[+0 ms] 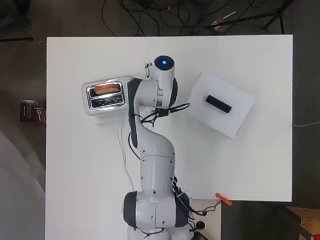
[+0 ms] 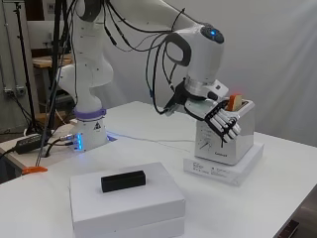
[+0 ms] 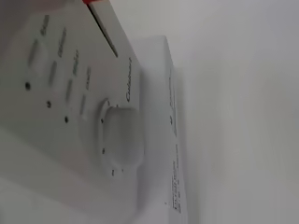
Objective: Teleoperate dual arm-hand system to toast a bread
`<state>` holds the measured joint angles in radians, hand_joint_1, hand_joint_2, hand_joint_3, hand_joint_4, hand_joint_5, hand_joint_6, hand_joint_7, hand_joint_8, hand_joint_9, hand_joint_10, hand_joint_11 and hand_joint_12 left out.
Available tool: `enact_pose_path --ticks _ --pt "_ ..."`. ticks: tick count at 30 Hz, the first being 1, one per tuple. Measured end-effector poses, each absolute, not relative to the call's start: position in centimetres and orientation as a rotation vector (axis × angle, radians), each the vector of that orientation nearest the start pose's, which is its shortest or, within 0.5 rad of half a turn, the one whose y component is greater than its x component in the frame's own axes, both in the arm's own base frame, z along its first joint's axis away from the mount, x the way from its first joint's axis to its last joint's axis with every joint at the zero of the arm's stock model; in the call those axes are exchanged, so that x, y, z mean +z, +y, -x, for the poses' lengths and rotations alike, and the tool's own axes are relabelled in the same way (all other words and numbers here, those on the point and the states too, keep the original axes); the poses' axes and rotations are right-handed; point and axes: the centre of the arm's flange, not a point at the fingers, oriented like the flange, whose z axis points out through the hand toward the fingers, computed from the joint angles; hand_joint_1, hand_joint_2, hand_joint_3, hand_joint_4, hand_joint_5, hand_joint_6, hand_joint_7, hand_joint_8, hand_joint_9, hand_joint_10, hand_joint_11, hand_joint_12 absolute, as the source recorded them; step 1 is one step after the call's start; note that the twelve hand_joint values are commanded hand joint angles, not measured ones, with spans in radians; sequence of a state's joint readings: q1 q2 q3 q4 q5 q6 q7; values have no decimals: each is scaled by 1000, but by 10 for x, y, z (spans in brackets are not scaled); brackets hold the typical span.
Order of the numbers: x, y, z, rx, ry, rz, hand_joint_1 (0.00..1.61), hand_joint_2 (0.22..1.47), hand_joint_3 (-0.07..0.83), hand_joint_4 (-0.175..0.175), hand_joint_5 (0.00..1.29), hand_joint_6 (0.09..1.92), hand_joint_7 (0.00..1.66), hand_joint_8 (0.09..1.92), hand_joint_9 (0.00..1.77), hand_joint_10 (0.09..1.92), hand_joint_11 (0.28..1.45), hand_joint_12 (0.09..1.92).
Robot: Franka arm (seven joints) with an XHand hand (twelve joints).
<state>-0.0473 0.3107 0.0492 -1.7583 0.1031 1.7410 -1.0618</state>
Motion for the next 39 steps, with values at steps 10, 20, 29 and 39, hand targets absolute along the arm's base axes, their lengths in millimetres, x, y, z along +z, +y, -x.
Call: enact_pose_path --ticks 10,20,29,39 --pt "305 -39 -602 309 -1252 2468 0 1078 2 37 793 87 1172 1822 1363 1913 1003 1914" --pt "304 -14 -620 326 -1324 2424 43 1127 0 158 946 374 1160 1920 1391 1920 1064 1920" --pt "306 -9 -625 361 -1370 2364 356 1254 -1 135 671 1521 1260 1920 1560 1920 1223 1920" --pt "320 -16 -616 341 -1274 2446 70 1247 -3 156 1097 209 1246 1920 1477 1920 1086 1920"
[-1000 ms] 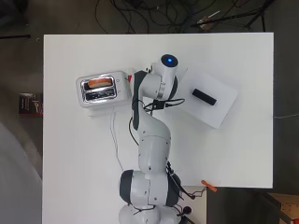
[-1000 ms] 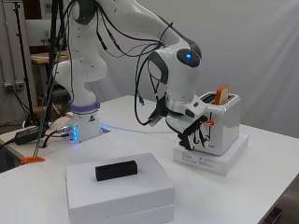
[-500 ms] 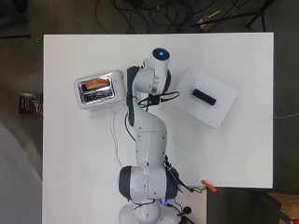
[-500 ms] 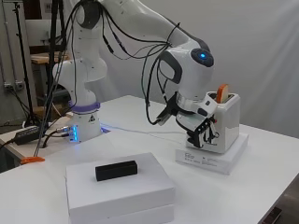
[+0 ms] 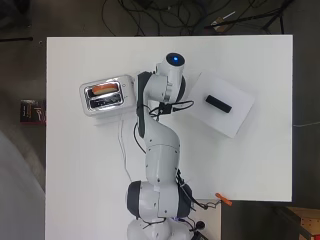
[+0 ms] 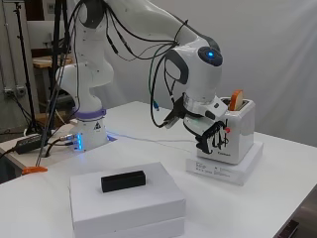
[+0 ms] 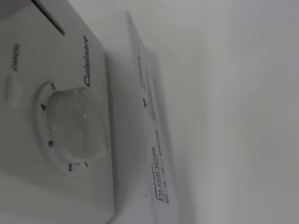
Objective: Teleoperate dual arm-hand system to toast a bread
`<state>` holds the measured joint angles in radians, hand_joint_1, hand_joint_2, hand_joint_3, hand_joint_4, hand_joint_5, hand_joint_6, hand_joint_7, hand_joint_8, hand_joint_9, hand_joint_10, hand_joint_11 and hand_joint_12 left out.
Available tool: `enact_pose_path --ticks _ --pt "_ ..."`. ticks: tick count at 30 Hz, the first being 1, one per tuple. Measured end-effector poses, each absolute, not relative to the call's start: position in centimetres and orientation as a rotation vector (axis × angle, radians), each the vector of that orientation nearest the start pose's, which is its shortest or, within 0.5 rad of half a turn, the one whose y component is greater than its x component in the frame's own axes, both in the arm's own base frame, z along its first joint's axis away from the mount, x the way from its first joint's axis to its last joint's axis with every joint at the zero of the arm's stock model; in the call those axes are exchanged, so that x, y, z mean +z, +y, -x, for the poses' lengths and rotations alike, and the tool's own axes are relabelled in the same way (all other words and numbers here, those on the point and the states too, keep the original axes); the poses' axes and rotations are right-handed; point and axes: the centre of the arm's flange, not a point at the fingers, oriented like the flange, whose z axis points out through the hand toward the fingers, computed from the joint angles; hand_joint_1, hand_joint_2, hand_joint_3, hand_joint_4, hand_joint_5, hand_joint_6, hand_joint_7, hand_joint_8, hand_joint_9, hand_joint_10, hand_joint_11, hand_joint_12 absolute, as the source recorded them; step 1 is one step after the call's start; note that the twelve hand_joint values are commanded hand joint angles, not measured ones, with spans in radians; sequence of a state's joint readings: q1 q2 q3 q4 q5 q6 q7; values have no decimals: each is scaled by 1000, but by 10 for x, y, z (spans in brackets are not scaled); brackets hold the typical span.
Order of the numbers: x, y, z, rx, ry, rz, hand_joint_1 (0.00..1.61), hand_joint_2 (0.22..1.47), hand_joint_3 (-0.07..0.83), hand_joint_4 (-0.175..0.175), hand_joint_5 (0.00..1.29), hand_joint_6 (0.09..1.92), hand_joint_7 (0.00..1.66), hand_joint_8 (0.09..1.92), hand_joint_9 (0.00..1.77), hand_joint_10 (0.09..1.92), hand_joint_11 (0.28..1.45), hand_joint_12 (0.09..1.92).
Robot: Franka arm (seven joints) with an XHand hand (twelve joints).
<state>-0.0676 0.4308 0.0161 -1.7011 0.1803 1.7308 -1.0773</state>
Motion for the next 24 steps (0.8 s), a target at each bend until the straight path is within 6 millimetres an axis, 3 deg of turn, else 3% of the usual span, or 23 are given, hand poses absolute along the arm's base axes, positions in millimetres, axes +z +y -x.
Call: enact_pose_path --ticks 2,4,5,7,13,16,18,20,24 --pt "331 -16 -613 323 -1281 2441 72 1247 4 172 985 521 1210 1920 1460 1920 1070 1920" --pt "335 -13 -612 335 -1291 2449 24 1224 1 68 733 250 1044 1920 1330 1920 959 1920" --pt "337 -11 -613 339 -1293 2472 12 1198 -3 34 659 139 990 1920 1272 1920 901 1920" --pt "341 -9 -618 327 -1290 2522 2 1136 -11 -3 573 87 932 1873 1197 1920 826 1920" --pt "335 6 -619 375 -1397 2442 0 1071 0 -87 501 87 1316 1846 1556 1898 1173 1920" --pt "323 6 -622 379 -1378 2421 0 1113 10 -91 537 87 1432 1918 1639 1916 1287 1920" --pt "308 5 -622 380 -1348 2387 0 1134 11 -86 559 87 1450 1920 1659 1920 1304 1920" --pt "304 6 -622 379 -1329 2385 0 1151 11 -76 542 87 1323 1920 1577 1920 1198 1920" --pt "287 1 -623 421 -1285 2412 0 1183 5 -55 490 87 1024 1883 1253 1920 759 1888"
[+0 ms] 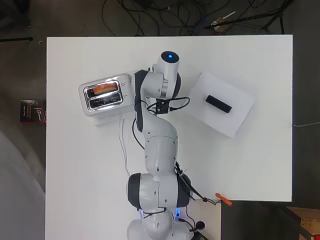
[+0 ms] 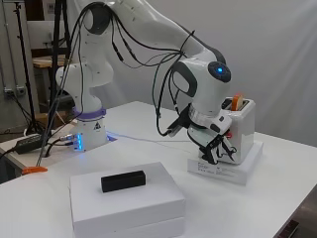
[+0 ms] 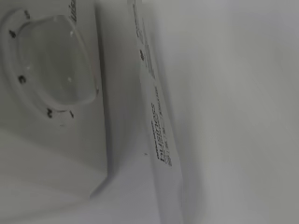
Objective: Teleoperate dual arm-hand system to toast a bread
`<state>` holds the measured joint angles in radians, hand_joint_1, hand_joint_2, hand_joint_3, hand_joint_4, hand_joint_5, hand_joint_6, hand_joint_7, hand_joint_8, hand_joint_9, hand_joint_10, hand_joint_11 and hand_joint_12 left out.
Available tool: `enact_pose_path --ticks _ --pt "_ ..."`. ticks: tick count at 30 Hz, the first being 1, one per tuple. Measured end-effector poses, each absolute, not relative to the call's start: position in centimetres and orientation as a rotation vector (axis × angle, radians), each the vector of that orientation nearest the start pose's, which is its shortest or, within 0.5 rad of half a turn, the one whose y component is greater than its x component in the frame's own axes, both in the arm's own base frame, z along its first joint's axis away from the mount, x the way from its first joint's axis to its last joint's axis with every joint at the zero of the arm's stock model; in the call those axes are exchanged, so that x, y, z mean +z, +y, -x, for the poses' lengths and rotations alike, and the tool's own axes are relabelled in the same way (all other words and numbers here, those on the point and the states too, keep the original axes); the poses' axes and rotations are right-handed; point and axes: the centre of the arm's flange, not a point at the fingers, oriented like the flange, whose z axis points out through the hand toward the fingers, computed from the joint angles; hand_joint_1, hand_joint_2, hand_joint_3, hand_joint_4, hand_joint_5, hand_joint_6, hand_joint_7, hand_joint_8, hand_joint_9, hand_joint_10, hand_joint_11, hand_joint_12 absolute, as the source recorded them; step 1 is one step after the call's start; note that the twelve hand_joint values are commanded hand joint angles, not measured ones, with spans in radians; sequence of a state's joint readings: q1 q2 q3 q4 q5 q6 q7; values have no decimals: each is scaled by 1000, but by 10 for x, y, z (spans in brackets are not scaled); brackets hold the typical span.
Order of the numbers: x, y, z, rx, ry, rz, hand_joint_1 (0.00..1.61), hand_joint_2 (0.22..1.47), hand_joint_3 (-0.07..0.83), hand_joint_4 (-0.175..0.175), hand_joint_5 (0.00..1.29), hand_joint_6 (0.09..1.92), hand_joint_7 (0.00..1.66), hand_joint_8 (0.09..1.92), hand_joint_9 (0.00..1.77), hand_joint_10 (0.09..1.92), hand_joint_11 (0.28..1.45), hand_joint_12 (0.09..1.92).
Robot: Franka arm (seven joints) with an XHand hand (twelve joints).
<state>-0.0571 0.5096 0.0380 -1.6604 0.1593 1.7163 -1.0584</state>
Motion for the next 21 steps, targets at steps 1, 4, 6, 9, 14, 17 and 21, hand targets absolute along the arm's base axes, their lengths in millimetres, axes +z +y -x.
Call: enact_pose_path --ticks 1,4,6,9,14,17,21 --pt "279 0 -623 429 -1266 2410 0 1184 3 -49 484 87 983 1822 1186 1918 673 1828" --pt "259 -2 -622 465 -1194 2418 0 1170 -1 -28 486 87 925 1593 1055 1811 536 1540" --pt "244 -7 -621 484 -1158 2407 0 1167 0 -17 514 87 938 1373 1026 1608 515 1343" --pt "228 -14 -618 477 -1150 2370 0 1156 0 -7 524 87 1010 593 1050 828 590 700" --pt "243 -14 -618 431 -1171 2406 0 1104 -7 1 488 87 877 87 1059 87 622 87" --pt "307 -8 -625 333 -1263 2491 0 1088 -8 -22 402 87 617 87 757 87 503 87" --pt "405 3 -627 218 -1452 2584 0 1102 -1 -2 496 87 528 87 616 87 429 87"
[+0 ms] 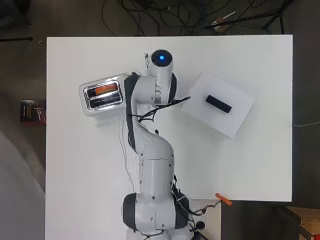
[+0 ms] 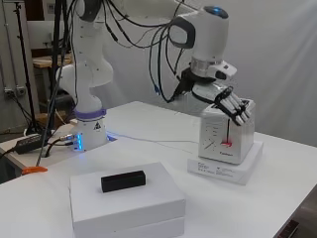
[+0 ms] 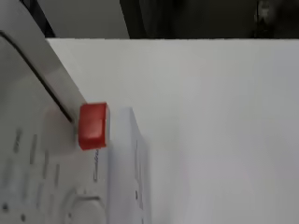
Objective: Teleoperate dual arm-hand system to toast a bread
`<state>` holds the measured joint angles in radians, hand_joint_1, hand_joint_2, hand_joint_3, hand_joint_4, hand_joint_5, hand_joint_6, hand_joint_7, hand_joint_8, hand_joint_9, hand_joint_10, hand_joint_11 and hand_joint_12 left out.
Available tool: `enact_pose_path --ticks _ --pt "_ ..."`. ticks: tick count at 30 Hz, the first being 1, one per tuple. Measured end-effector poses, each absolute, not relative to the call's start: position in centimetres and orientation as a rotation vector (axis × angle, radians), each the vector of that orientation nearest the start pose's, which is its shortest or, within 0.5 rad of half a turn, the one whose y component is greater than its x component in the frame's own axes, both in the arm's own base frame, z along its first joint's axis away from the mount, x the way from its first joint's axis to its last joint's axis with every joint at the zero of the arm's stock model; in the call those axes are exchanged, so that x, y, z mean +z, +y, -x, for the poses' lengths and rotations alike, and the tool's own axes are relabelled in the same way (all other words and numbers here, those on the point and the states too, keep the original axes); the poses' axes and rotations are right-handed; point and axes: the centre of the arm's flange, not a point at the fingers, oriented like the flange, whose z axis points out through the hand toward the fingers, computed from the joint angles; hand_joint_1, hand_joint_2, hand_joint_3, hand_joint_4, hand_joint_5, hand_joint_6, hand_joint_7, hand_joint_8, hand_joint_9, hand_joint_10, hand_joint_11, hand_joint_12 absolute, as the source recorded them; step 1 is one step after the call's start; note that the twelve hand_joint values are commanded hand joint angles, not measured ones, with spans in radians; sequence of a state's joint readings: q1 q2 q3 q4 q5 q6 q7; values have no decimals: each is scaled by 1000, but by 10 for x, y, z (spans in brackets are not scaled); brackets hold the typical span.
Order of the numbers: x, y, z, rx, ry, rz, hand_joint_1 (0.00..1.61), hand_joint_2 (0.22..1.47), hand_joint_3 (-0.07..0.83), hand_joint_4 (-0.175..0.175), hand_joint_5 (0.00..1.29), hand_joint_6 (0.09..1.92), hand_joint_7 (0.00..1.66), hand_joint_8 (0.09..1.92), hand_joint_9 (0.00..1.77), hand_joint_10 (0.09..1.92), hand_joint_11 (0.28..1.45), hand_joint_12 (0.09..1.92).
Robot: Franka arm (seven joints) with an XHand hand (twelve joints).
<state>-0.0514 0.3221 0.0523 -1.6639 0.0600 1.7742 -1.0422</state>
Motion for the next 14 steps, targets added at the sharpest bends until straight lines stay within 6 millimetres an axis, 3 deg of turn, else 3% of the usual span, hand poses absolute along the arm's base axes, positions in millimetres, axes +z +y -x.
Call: enact_pose_path --ticks 4,7,9,11,14 --pt "495 30 -599 50 -1540 2589 0 1101 -3 -3 485 87 475 87 573 87 415 87" --pt "536 42 -565 -4 -1528 2629 0 1090 -6 -2 439 87 430 87 517 87 413 87" --pt "574 51 -534 -42 -1537 2699 0 1087 -6 1 426 87 413 87 503 87 417 87" --pt "595 57 -510 -60 -1544 2736 0 1084 -7 6 420 87 396 87 493 87 418 87" --pt "599 62 -487 -28 -1515 2779 0 1080 -7 15 411 87 374 87 472 87 417 87"
